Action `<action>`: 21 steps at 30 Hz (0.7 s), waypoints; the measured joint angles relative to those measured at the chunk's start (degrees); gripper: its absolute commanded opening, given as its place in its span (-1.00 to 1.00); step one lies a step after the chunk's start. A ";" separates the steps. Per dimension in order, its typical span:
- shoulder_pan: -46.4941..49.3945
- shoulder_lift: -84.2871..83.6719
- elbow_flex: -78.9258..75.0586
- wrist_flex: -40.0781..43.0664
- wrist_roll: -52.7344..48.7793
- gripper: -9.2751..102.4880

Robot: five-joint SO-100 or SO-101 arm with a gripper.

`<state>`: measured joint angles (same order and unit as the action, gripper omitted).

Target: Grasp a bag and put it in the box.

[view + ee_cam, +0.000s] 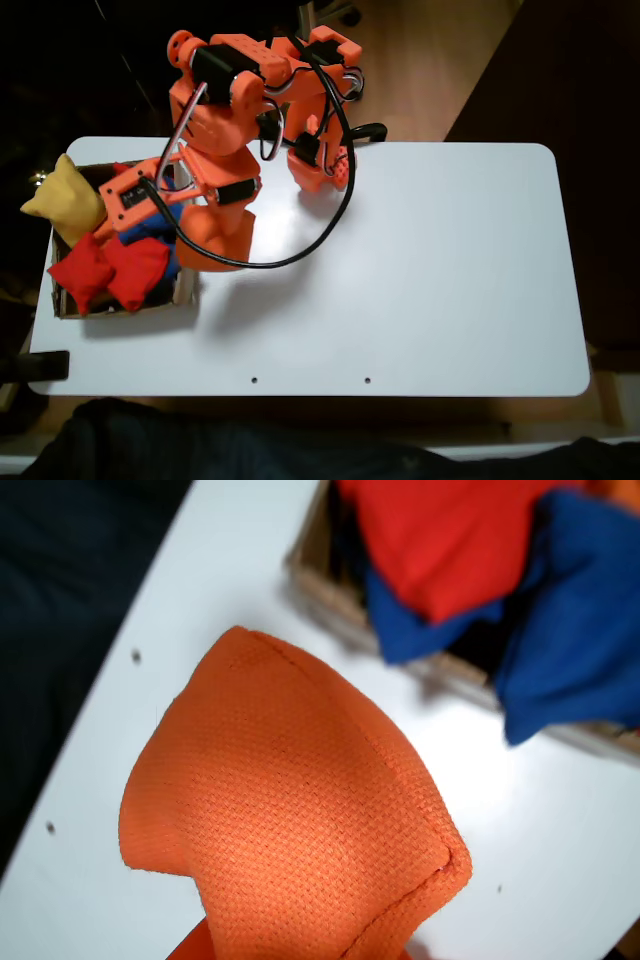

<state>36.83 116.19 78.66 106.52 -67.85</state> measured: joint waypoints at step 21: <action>15.03 -25.40 -29.36 0.00 -1.67 -0.73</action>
<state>51.86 90.79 49.31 106.52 -69.52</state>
